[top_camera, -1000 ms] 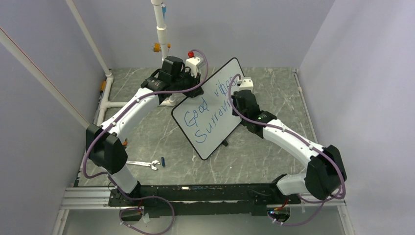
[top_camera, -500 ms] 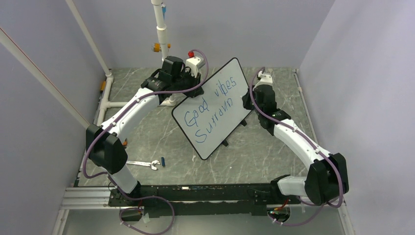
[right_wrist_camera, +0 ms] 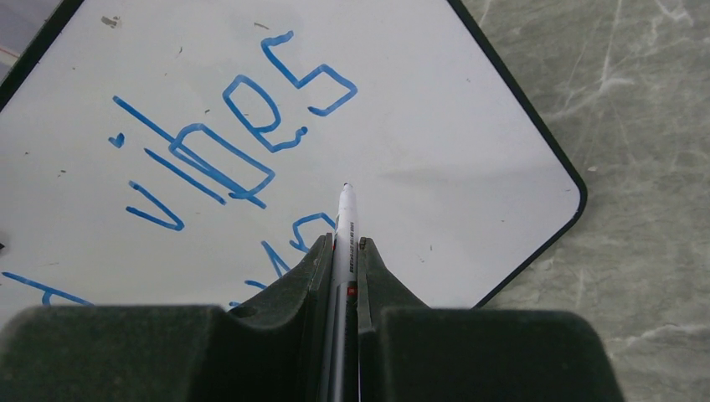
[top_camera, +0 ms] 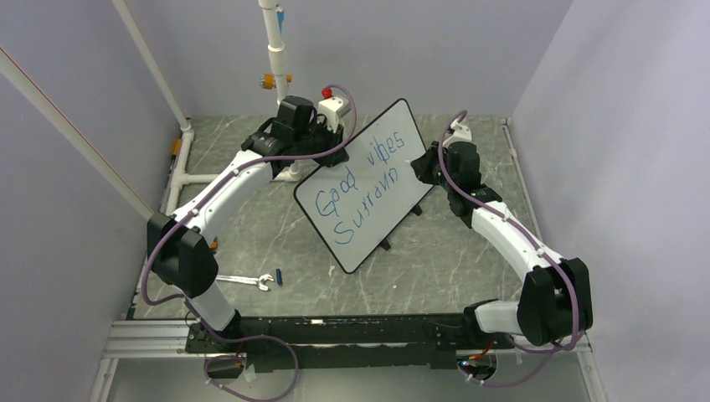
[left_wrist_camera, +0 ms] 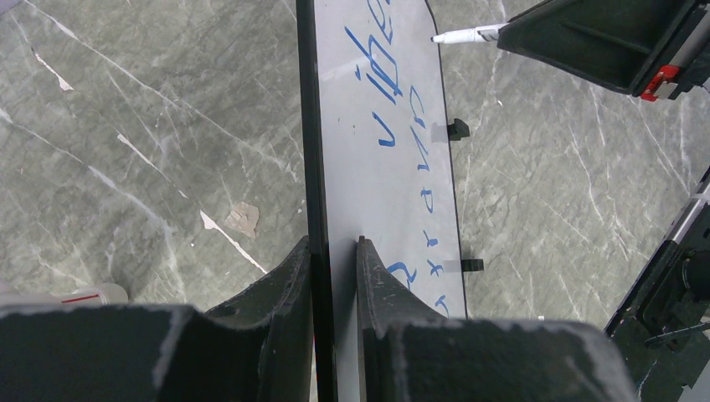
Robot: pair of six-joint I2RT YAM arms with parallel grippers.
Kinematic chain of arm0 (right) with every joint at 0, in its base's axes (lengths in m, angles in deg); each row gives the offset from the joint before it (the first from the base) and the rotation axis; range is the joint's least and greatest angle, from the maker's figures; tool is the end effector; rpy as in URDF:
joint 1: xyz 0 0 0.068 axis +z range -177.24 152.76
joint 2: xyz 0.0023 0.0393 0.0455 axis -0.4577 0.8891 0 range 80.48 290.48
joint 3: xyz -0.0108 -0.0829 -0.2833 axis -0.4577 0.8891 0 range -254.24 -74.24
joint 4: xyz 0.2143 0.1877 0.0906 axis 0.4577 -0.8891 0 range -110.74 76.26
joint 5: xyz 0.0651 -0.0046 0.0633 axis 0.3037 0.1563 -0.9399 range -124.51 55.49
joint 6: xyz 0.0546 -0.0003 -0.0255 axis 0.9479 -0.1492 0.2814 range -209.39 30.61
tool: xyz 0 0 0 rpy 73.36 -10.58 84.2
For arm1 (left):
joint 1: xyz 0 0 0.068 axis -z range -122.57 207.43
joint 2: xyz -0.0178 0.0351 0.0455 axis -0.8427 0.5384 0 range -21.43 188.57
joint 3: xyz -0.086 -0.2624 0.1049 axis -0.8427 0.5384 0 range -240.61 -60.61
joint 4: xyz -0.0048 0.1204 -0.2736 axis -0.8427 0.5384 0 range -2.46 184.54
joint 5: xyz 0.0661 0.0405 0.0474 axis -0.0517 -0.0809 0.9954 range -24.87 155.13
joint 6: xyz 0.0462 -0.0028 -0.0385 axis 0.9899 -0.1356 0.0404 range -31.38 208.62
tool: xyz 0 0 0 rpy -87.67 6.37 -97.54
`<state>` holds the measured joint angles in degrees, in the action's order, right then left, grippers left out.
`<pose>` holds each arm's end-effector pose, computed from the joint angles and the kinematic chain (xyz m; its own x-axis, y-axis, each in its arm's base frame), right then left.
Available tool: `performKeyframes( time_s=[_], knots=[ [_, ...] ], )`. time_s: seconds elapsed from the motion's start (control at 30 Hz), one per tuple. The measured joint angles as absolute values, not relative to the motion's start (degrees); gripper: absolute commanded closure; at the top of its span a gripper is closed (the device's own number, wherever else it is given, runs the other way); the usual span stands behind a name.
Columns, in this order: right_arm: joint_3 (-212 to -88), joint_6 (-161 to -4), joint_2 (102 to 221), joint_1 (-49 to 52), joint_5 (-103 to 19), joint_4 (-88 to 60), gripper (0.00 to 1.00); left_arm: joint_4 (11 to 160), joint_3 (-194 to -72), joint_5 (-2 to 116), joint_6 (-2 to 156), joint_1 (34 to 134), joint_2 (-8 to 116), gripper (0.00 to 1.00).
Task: Write a sentence on the whiteboard
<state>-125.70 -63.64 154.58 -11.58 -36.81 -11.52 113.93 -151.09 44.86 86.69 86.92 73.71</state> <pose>0.3253 0.0931 0.2941 -0.4358 0.3288 -0.8378 -0.1295 0.8983 0.4199 0.3697 -0.2268 0.3766 -0.4729 0.2311 -0.8503 0.7046 0.6786 -0.2074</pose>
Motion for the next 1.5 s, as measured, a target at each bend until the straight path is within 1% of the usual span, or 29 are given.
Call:
performKeyframes(
  time_s=[0.57,1.5],
  knots=[
    [-125.7,-62.6,158.6,-12.0,-38.7,-10.6,1.00,113.9,-151.1,44.9,86.7,86.9,73.7,1.00],
    [-125.7,-62.8,159.2,-12.2,-42.6,-9.9,1.00,114.0,-151.1,44.9,86.7,86.9,73.7,1.00]
  ],
)
